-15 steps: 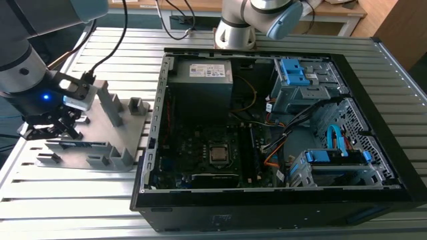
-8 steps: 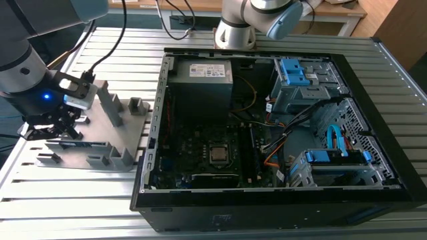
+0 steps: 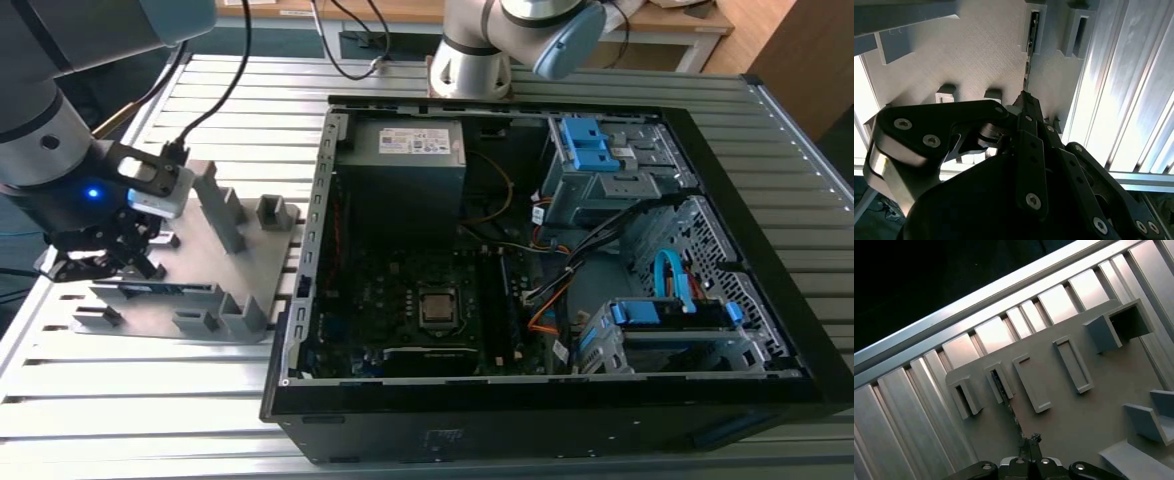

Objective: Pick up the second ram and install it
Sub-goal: 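Pick up the second ram and move it above second insertion slot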

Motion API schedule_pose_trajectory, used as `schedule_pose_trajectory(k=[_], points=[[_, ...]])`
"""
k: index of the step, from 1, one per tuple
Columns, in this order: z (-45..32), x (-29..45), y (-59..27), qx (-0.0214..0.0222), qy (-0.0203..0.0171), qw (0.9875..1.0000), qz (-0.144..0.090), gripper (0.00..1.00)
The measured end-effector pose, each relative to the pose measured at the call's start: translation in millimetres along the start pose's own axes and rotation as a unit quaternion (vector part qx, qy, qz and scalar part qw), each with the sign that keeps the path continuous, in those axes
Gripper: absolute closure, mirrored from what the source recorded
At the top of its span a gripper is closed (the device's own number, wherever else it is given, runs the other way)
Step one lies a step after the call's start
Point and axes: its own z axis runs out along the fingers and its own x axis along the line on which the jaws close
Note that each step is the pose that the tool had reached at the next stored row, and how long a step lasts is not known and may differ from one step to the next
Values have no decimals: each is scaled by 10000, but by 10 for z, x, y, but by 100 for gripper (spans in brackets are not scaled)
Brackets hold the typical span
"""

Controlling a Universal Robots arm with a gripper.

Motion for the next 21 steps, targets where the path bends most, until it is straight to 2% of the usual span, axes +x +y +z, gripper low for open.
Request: schedule_pose_trajectory(k=[9, 21], points=[[0, 3, 2, -6, 9, 9998, -207, 90], [0, 3, 3, -17, 27, 9982, -607, 90]])
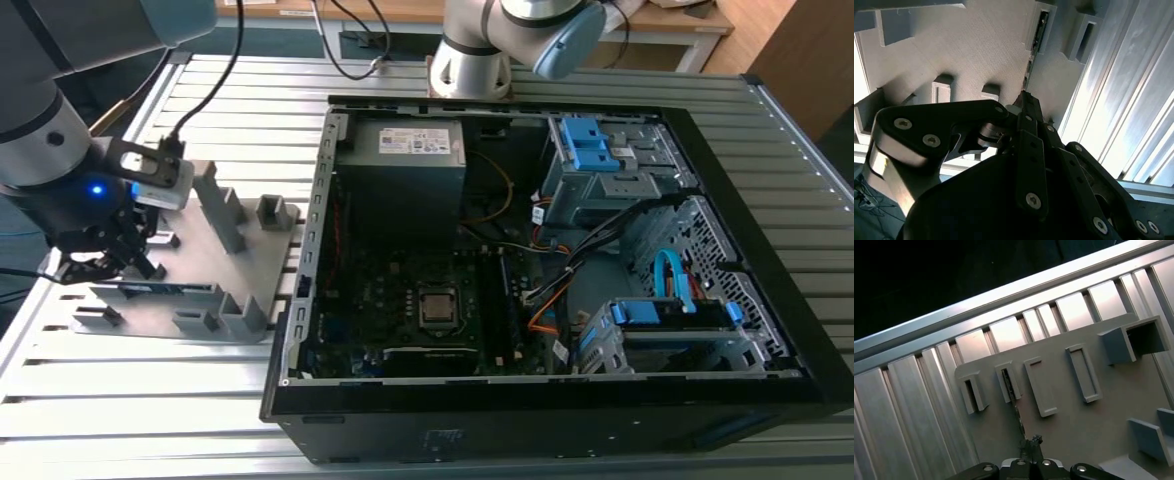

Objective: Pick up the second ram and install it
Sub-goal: 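Pick up the second ram and move it above second insertion slot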

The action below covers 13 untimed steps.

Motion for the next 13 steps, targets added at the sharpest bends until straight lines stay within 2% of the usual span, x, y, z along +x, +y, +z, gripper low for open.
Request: schedule_pose_trajectory(k=[8, 13], points=[[0, 0, 0, -6, 9, 9998, -206, 90], [0, 0, 0, -12, 20, 9990, -441, 90]])
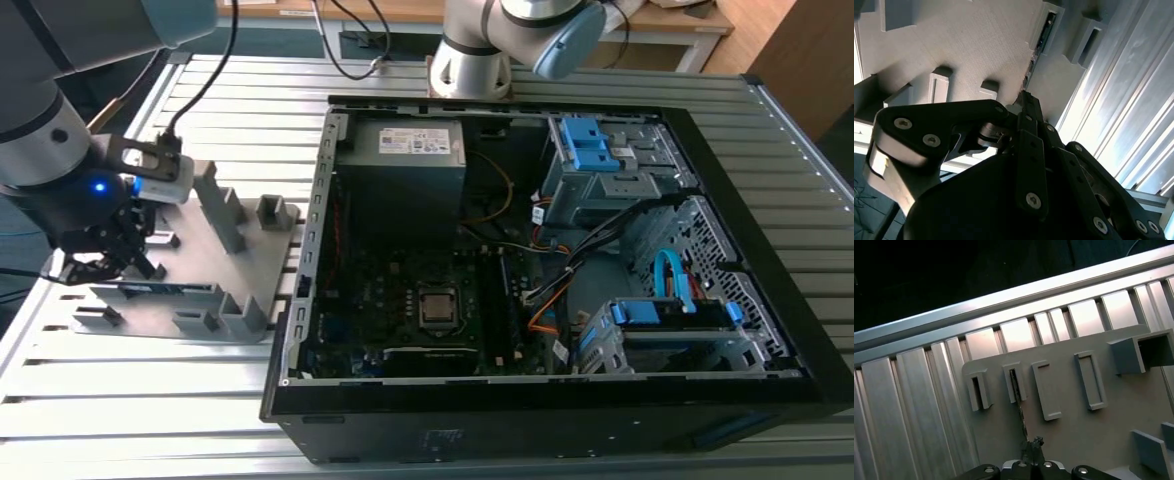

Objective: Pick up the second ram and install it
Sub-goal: 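Pick up the second ram and move it above second insertion slot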

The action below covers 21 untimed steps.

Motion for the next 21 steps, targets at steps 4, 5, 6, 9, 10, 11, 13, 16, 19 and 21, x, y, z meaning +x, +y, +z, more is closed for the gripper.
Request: schedule_pose_trajectory(k=[4, 5, 6, 9, 10, 11, 13, 16, 19, 21], points=[[0, 0, 0, -5, 8, 9998, -188, 90], [0, 0, 0, -7, 11, 9997, -252, 90], [0, 0, 0, -9, 14, 9995, -327, 90], [0, 0, 0, -15, 23, 9986, -526, 90], [0, 0, 0, -17, 26, 9983, -574, 90], [0, 0, 0, -17, 27, 9981, -618, 90], [0, 0, 0, -20, 31, 9975, -700, 90], [0, 0, 0, -22, 34, 9970, -772, 90], [0, 1, 0, -24, 38, 9964, -849, 90], [0, 1, 0, -26, 40, 9959, -908, 90]])
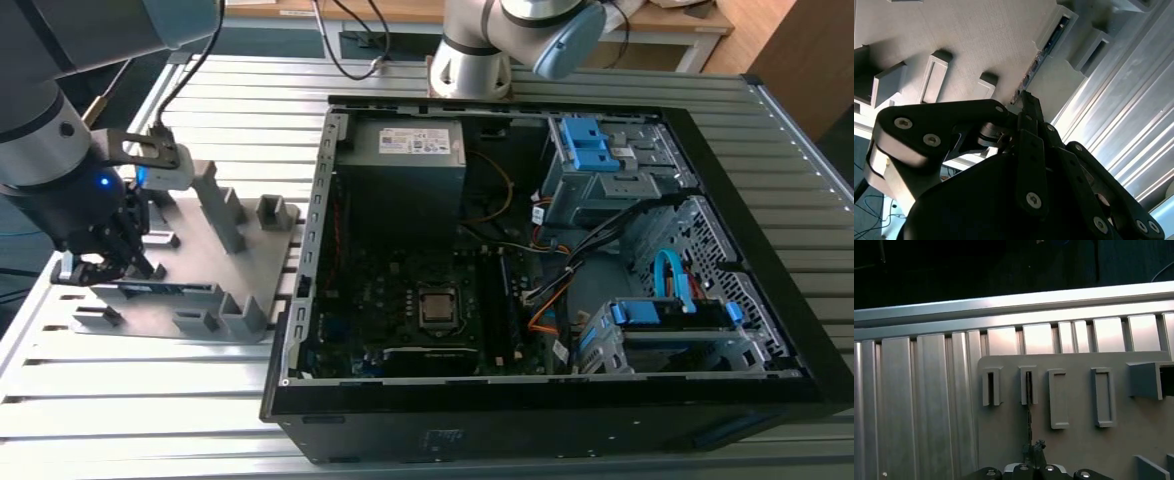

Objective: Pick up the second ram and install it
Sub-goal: 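Pick up the second ram and move it above second insertion slot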

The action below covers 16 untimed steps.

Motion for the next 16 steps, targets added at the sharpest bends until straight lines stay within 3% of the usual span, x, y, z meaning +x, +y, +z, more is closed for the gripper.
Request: schedule_pose_trajectory(k=[16], points=[[0, 0, 1, -13, 20, 9990, -454, 90]])
